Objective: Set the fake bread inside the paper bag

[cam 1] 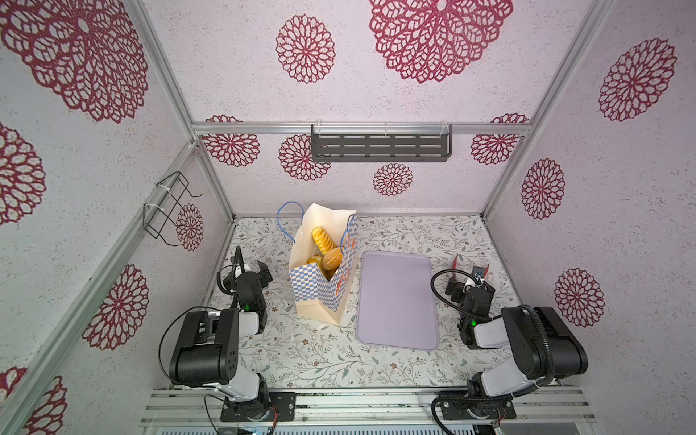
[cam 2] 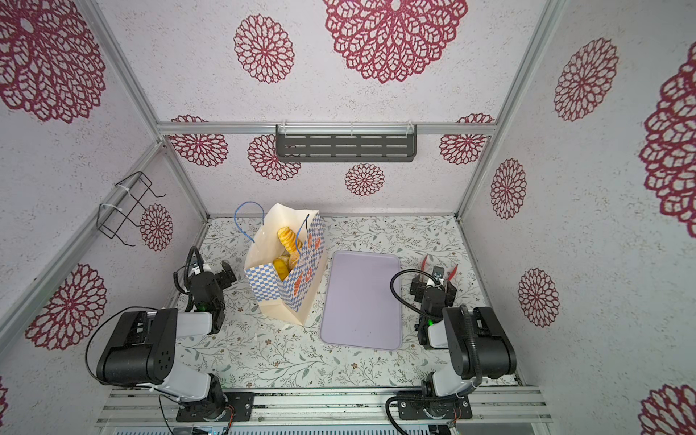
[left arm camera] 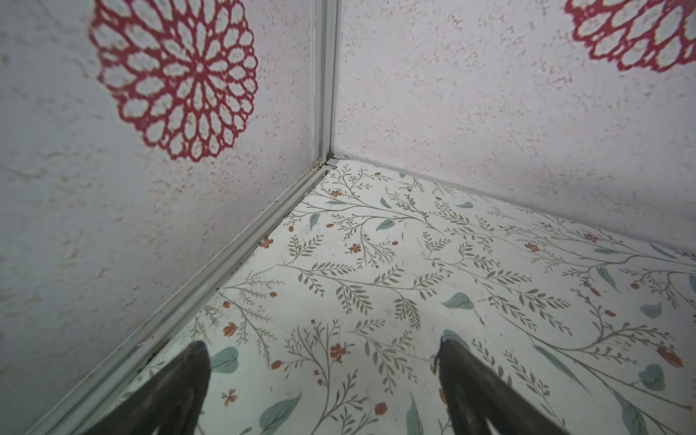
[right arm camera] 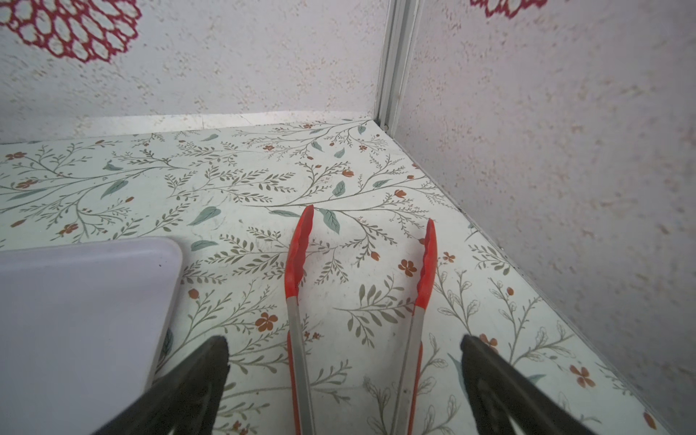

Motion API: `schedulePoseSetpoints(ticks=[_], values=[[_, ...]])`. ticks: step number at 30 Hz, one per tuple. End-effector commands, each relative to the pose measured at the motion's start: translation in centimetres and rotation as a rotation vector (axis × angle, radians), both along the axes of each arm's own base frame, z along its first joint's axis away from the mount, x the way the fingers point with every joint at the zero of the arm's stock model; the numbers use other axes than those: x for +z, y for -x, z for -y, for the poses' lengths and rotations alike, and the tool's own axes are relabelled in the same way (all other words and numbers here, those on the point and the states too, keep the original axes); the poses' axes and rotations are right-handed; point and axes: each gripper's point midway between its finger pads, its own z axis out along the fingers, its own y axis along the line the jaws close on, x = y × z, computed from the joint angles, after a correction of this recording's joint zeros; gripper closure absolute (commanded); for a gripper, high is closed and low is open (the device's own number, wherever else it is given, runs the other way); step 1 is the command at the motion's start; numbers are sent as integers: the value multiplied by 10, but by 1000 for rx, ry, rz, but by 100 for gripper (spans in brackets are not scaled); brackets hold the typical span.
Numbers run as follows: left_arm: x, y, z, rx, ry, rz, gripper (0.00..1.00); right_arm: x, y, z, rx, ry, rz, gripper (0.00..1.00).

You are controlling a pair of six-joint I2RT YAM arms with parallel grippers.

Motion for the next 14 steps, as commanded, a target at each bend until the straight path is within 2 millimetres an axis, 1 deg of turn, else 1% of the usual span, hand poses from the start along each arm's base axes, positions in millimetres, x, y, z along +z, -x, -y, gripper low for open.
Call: schedulePoseSetpoints(ticks=[1, 6, 9, 12, 14], values=[[3, 1, -2, -2, -18, 4, 3, 24, -2, -5, 6, 23, 96, 1], [3, 0, -2, -2, -18, 5, 3, 22, -5, -4, 2, 25, 78, 1], [3, 0, -2, -1, -18, 4, 3, 15, -11, -4, 34, -8, 47, 1], [2, -1, -2, 0, -18, 1, 3, 17, -12, -3, 45, -17, 51, 1], [2, 0, -2, -1, -18, 0, 3, 19, -10, -6, 62, -11, 60, 1]])
